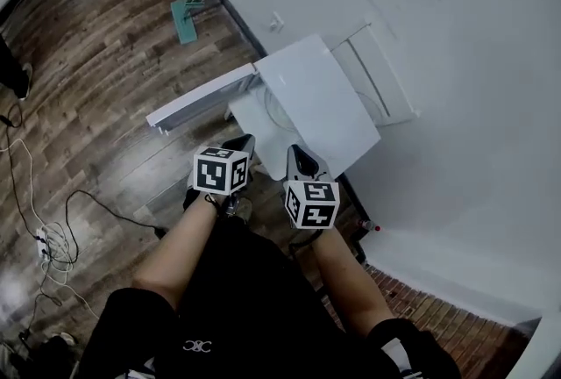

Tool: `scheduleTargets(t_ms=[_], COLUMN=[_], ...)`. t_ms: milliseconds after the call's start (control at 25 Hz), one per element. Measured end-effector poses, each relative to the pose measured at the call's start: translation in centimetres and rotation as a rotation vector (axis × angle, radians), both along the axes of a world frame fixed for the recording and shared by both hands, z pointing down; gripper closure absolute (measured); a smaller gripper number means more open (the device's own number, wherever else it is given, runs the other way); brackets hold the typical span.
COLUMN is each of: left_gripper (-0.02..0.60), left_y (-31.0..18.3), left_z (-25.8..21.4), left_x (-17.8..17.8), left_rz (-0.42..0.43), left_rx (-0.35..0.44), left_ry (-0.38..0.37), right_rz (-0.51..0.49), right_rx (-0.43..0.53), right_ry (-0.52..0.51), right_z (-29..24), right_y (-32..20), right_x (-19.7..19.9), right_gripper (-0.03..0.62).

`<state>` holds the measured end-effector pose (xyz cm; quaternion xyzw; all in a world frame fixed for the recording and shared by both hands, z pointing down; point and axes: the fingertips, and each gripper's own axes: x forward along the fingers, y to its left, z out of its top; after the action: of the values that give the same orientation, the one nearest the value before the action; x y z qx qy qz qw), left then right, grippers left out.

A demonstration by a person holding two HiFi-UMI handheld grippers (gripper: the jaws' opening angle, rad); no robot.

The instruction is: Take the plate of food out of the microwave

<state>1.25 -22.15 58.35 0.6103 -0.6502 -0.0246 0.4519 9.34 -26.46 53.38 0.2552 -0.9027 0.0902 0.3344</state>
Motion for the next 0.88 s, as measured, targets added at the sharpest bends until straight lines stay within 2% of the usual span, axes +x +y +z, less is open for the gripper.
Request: scheduleTargets(t_ms=[200,360,400,480,640,880], left_gripper=[0.581,0.58,0.541,0.515,0.433,0.385], left_y=[0.0,-2.1,-3.0,-4.7,-7.6,-12.1], left_z=[6.3,10.9,12.1,14.3,19.4,26.0], left_x=[0.1,0.4,0.7,1.1,1.4,2.0], left_rz=[-0.096,-0.155,-0.158,-0.158,-0.183,-0.205], left_rx=[-0.028,0.009,0.025,0.043,0.034,-0.005], left_ry=[0.123,0.253,0.292,0.35,0.427,0.469], right_rz=[-0.03,-0.06,-0.069,-0.083,-0.107,-0.137], right_rx=[-0.033,-0.053,-0.053,-0.045,-0.042,-0.048], right_ry=[0.038,0.07,0.075,0.086,0.113,0.152], right_z=[4.5,7.9,8.7,10.2,12.8,15.5], right_y=[1.1,0.9,0.8,0.4,-0.1,-0.5], right_x=[0.5,0.7,0.7,0.6,0.7,1.3], right_gripper=[0.58,0.58,0.58,0.58,0.58,0.58])
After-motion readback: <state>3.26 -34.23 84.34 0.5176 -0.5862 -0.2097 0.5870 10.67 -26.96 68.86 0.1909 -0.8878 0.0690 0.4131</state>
